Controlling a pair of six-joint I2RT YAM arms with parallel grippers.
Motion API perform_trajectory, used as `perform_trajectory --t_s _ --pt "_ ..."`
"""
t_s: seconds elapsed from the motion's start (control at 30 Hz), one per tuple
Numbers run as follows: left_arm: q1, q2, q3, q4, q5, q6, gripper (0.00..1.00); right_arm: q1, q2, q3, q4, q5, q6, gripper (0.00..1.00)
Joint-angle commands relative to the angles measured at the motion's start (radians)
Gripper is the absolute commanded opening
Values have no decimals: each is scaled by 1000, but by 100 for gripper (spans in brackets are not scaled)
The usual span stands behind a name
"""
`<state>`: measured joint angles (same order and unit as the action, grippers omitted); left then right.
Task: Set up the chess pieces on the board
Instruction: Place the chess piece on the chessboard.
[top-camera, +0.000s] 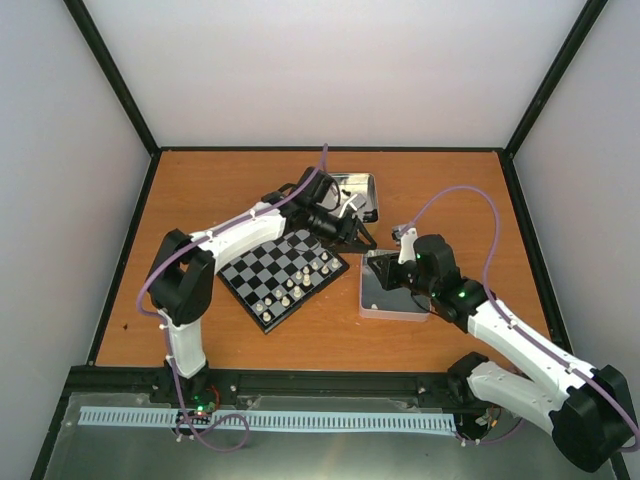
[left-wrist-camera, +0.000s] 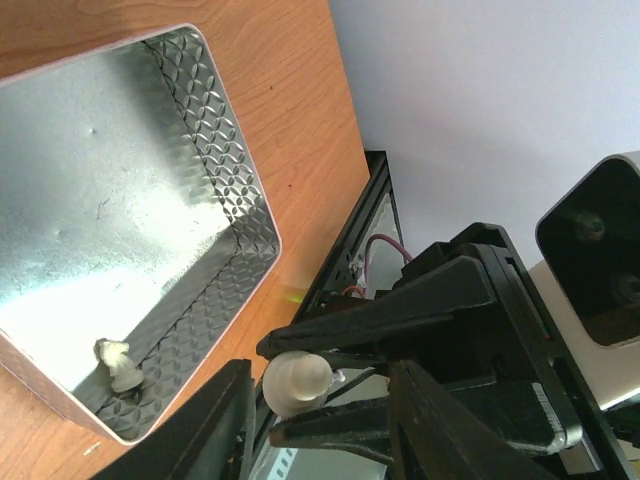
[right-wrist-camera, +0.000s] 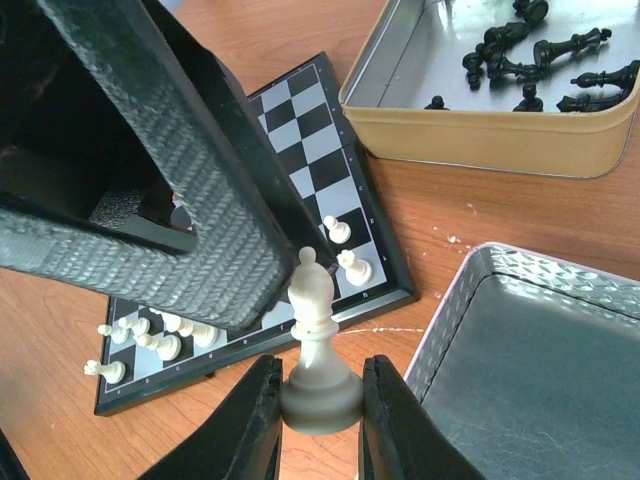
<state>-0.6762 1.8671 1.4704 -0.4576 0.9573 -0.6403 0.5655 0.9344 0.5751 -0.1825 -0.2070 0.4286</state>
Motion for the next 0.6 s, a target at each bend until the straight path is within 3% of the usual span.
perform_trajectory --t_s 0.0,0.3,0.57 --pt "-3 9 50 36 22 -54 35 4 6 19 33 -14 -23 18" --pt "-5 18 41 27 47 -43 21 5 29 25 43 -17 -23 18" --pt "-8 33 35 1 48 -18 22 5 44 36 42 -23 -24 18"
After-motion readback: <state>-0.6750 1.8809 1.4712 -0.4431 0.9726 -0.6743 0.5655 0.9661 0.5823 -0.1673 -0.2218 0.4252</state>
